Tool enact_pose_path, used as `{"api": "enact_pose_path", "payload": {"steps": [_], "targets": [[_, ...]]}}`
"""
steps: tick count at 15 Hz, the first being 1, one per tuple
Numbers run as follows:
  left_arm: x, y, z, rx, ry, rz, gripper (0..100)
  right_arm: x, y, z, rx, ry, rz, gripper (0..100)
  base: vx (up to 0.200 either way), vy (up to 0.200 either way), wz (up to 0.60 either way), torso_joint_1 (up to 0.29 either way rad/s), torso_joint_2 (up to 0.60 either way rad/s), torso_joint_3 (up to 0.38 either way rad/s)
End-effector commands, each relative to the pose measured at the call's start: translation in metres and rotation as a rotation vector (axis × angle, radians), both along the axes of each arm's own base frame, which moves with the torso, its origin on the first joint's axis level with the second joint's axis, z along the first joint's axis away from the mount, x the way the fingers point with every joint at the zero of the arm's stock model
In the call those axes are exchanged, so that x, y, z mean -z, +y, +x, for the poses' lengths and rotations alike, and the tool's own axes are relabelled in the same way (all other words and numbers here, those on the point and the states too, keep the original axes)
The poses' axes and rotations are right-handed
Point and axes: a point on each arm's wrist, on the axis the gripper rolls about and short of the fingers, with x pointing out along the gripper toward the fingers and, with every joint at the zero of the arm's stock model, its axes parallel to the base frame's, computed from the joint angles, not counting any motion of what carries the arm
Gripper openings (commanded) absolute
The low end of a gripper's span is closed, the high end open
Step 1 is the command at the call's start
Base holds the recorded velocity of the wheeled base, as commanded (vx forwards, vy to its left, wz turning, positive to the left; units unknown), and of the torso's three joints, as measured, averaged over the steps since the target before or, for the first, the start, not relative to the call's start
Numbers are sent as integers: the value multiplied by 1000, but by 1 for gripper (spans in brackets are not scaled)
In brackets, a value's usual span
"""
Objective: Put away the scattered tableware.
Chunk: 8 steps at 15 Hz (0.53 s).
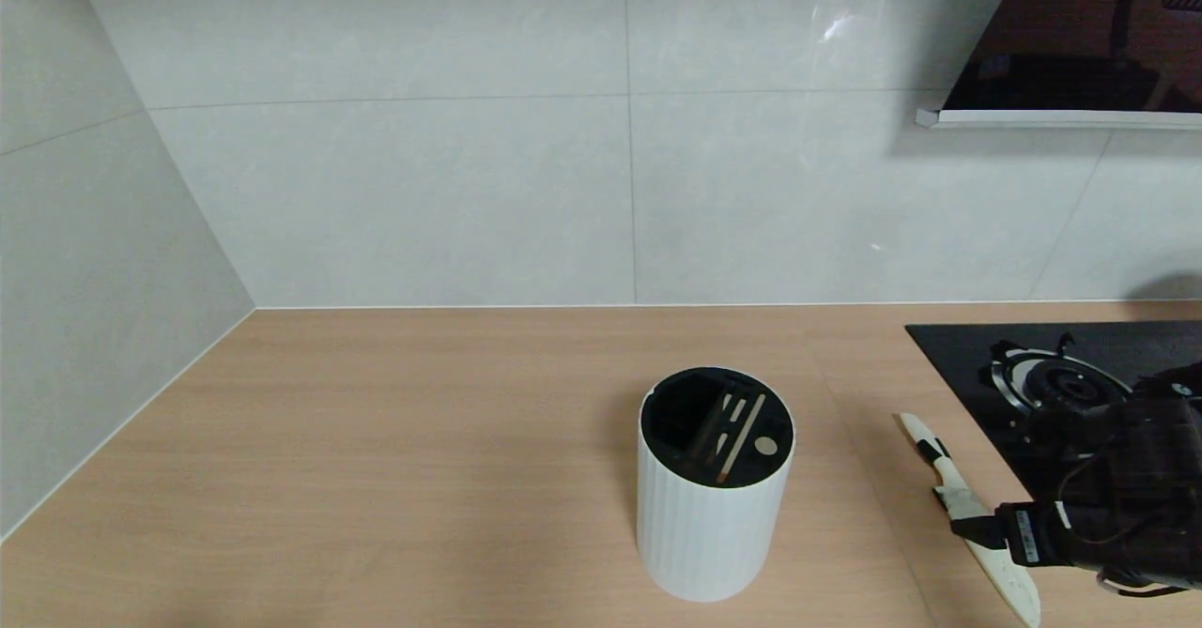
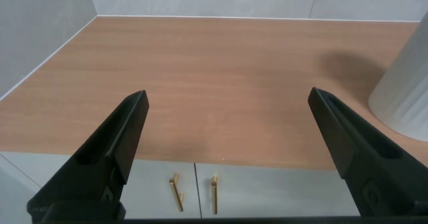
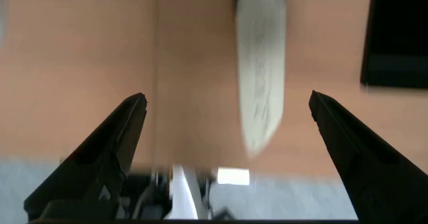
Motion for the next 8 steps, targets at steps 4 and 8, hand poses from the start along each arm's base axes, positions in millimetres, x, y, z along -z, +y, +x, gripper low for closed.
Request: {"api": "enact_pose_path", "payload": {"steps": [4, 8], "targets": [[0, 0, 0, 0, 1, 0, 100, 36, -4, 18, 5, 38, -6, 100, 0, 0, 0, 0, 0, 0], [0, 0, 0, 0, 1, 0, 100, 47, -6, 28, 11, -20, -4, 100, 0, 0, 0, 0, 0, 0]]}}
